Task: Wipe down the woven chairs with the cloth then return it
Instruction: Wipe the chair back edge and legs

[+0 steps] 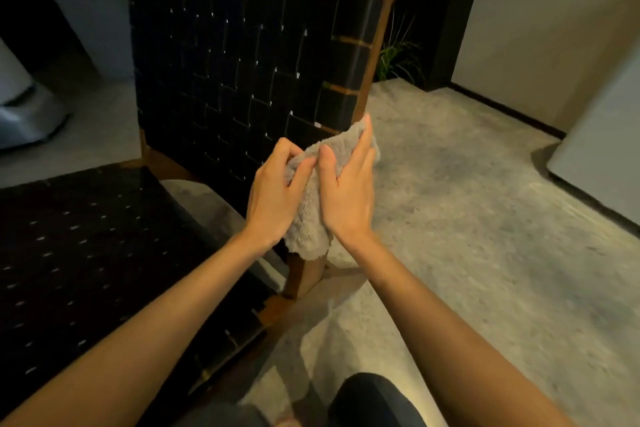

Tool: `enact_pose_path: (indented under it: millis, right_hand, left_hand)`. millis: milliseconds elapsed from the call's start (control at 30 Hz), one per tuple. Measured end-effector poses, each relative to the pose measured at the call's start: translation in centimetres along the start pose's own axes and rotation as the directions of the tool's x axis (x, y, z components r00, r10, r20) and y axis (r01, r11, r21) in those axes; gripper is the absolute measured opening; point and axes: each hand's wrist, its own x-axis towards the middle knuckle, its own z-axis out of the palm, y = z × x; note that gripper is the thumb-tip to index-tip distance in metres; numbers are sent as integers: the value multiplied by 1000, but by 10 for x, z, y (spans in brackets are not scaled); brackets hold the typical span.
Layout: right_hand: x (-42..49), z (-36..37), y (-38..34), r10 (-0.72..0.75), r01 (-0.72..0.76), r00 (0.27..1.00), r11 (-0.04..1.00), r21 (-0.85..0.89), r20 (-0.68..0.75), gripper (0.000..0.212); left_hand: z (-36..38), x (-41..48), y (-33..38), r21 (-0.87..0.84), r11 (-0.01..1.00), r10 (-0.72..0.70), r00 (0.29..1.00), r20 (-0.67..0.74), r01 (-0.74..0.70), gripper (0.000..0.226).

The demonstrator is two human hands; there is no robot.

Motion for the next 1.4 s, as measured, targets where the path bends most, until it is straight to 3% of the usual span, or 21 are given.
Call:
enact_pose_path:
  millis: [333,533,667,833,867,933,1000,1067,1133,1267,1333,1400]
  right_hand:
    - [-97,24,51,143,-134,977,989,-70,158,85]
    - [-133,14,67,268,-203,864,960,-192,426,102]
    - [-146,13,68,339,-209,814,929,-306,472,106]
    - [-147,7,65,490,-346,676,870,-351,549,110]
    - [-149,3,61,488,-333,672,871,-362,557,110]
    - [-158,-5,47,396,-301,744,918,-260,538,103]
    - [-169,-10,30,235,-230,844,971,-72,481,82]
    - [-175,-10,17,81,-83,885,996,-16,458,62]
    - [-173,-3,13,-46,94,853,993,-65,521,50]
    - [-168,10,27,-75,443,647,847,-294,759,49]
    - [-169,12,32,-59,453,606,845,-283,793,49]
    - [-168,13,34,-70,373,602,905,-203,795,46]
  left_hand:
    - [-9,-85,-62,89,988,-144,947,289,123,20]
    - [-21,-114,-86,253,940,-327,818,472,230,8]
    - [-26,-124,-89,351,869,-478,773,416,349,13]
    - [-35,-125,-78,349,794,-604,708,366,497,16]
    - [-40,-126,-76,346,789,-612,699,369,508,18]
    - [-50,-130,-70,318,794,-607,701,376,517,19]
    - [-63,-133,-65,267,806,-592,729,344,528,17]
    - [-80,-136,-63,228,819,-573,768,286,526,15]
    - [-98,-140,-64,255,822,-561,799,216,509,14]
    - [-112,-161,-68,352,802,-574,788,224,483,18]
    - [-108,-172,-69,373,808,-561,789,250,456,18]
    - [-107,-176,-70,358,812,-556,796,238,460,17]
